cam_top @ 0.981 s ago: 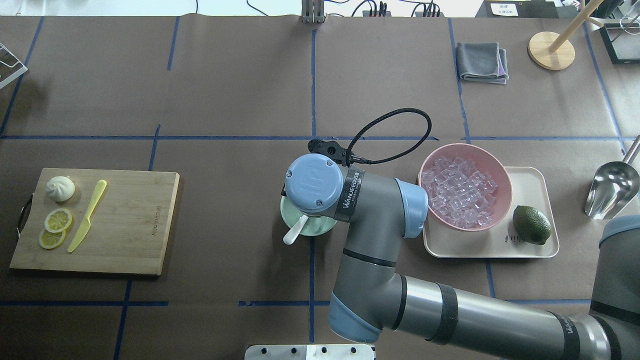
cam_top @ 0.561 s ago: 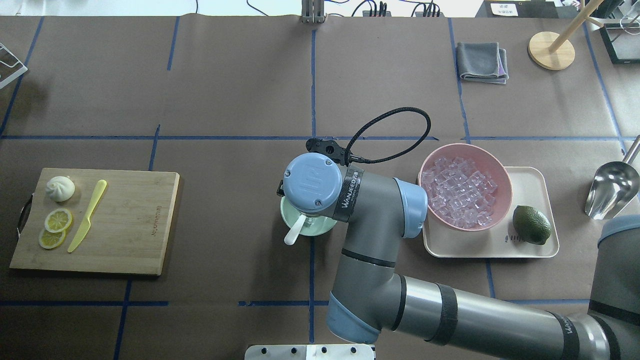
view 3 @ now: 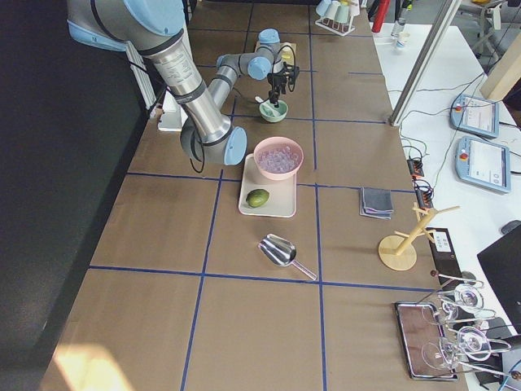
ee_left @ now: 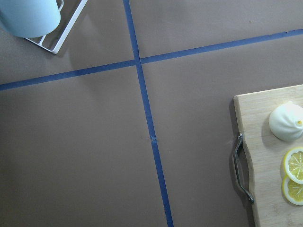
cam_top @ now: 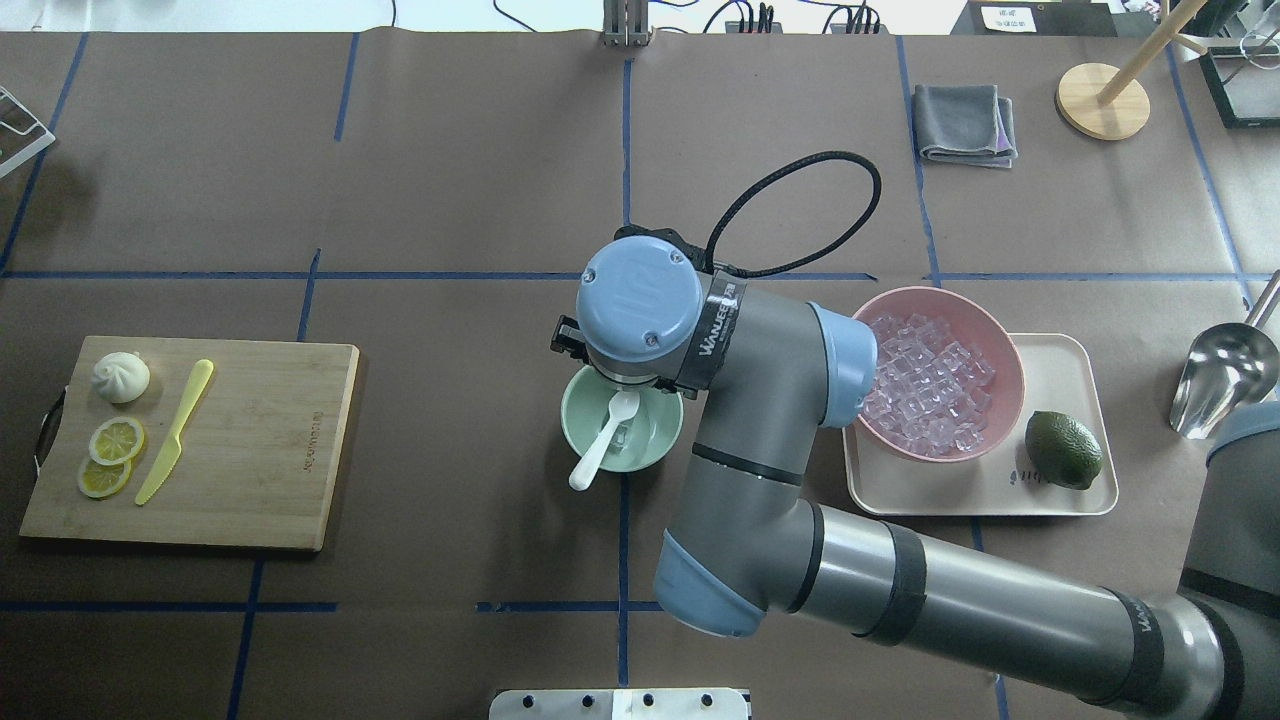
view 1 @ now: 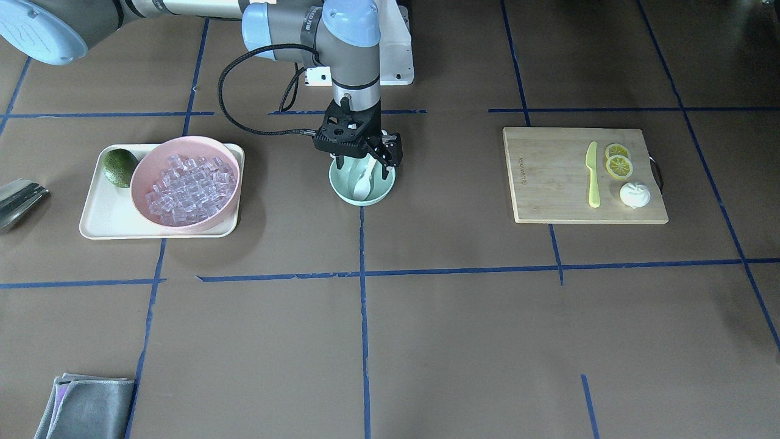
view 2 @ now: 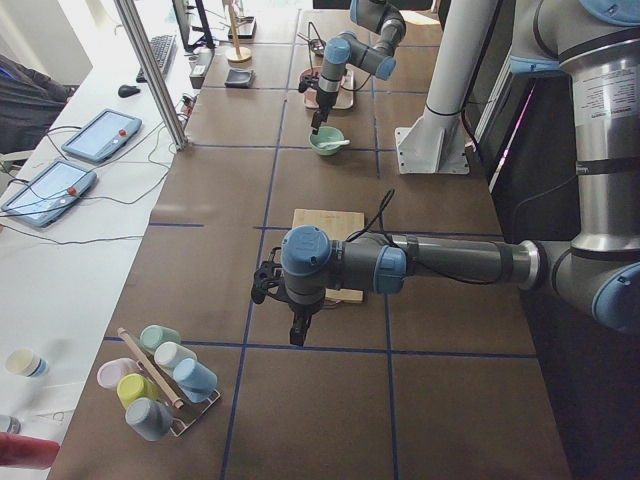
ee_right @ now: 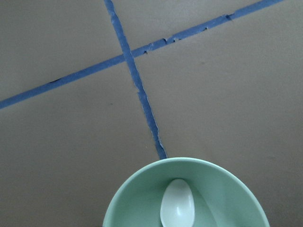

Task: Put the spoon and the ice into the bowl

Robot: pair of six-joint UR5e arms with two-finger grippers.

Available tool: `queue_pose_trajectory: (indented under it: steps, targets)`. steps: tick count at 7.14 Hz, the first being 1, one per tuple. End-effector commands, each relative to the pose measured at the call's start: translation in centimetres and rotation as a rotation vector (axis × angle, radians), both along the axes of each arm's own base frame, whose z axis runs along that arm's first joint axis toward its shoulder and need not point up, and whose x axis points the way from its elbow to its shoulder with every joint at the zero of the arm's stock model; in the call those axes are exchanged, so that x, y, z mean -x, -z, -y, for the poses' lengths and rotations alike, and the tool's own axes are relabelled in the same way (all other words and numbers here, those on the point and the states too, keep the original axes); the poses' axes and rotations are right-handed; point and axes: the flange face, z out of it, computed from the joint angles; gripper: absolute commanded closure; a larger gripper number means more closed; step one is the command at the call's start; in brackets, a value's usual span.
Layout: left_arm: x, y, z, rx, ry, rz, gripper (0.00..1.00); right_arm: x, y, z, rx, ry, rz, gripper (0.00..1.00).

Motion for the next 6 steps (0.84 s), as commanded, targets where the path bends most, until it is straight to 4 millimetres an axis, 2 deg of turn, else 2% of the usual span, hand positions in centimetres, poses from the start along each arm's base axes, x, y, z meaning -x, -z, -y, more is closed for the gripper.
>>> queue_pose_trajectory:
  steps: [1, 2, 3, 4, 6]
  targets:
    - [-0.1, 0.0, 0.4, 0.009, -0.003, 0.012, 0.0, -7.8, -0.8, 7.0, -0.014, 0.116, -0.053, 0.0]
    - [-0.4, -1.0, -0.1, 0.03, -0.01, 0.015, 0.0, -12.5, -2.5, 10.6, -0.027, 0.185, -0.086, 0.0]
    - [-0.5, -1.9, -0.3, 0.051, -0.013, 0.017, 0.0, -17.9, -5.1, 13.4, -0.089, 0.256, -0.087, 0.0]
    - [-0.7, -2.1, -0.1, 0.089, -0.021, 0.036, 0.0, -23.3, -8.1, 15.7, -0.113, 0.32, -0.068, 0.0]
    - [-0.7, -2.1, 0.0, 0.094, -0.021, 0.044, 0.0, -33.0, -12.6, 19.4, -0.182, 0.372, -0.105, 0.0]
